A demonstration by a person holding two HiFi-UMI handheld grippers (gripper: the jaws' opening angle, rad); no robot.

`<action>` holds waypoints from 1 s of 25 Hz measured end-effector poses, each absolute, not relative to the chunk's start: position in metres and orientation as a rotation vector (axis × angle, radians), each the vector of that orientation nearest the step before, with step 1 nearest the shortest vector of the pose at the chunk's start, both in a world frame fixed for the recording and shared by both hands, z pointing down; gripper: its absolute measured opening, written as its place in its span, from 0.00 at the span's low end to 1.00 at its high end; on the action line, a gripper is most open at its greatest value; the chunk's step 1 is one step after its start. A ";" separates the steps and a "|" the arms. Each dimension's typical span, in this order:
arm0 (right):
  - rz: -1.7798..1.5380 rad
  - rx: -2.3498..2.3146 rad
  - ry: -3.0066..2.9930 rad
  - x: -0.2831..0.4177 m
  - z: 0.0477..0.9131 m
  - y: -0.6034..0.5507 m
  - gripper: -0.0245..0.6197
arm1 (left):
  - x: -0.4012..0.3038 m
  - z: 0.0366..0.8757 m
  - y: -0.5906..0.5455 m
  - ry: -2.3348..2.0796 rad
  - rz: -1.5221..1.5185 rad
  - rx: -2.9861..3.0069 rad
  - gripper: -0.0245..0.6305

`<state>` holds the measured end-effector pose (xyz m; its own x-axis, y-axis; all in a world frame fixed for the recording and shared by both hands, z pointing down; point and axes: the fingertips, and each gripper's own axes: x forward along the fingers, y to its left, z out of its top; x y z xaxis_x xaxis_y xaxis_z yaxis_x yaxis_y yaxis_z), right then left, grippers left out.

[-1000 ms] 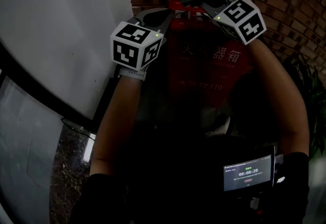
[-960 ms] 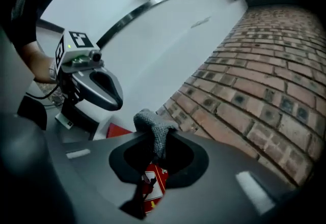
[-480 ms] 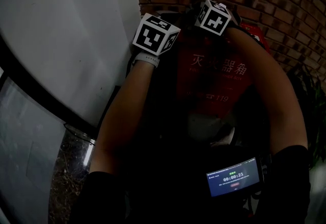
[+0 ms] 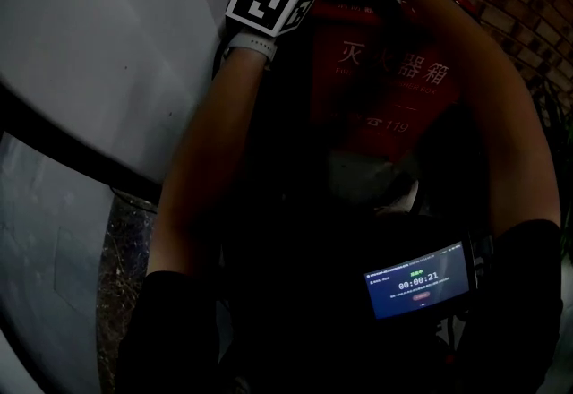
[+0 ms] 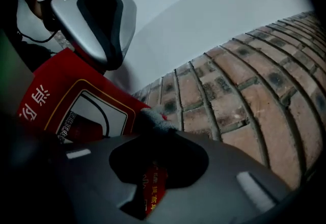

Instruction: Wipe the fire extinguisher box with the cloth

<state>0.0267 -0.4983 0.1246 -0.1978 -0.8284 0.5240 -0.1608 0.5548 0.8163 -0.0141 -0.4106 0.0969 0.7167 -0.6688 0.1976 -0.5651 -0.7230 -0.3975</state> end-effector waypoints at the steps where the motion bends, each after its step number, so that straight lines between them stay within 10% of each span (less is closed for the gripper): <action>1: -0.746 0.829 -1.695 0.027 0.127 -0.496 0.09 | -0.012 0.098 -0.409 0.966 -0.483 -2.611 0.04; 25: -0.475 0.925 -1.596 0.221 0.135 -0.422 0.10 | 0.112 0.075 -0.346 0.777 -0.558 -2.584 0.04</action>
<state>0.2209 -0.4216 0.1354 -0.0147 -0.7759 0.6307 -0.3050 0.6042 0.7362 0.1120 -0.3458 0.0749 0.7677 -0.5858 0.2596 -0.4331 -0.7730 -0.4635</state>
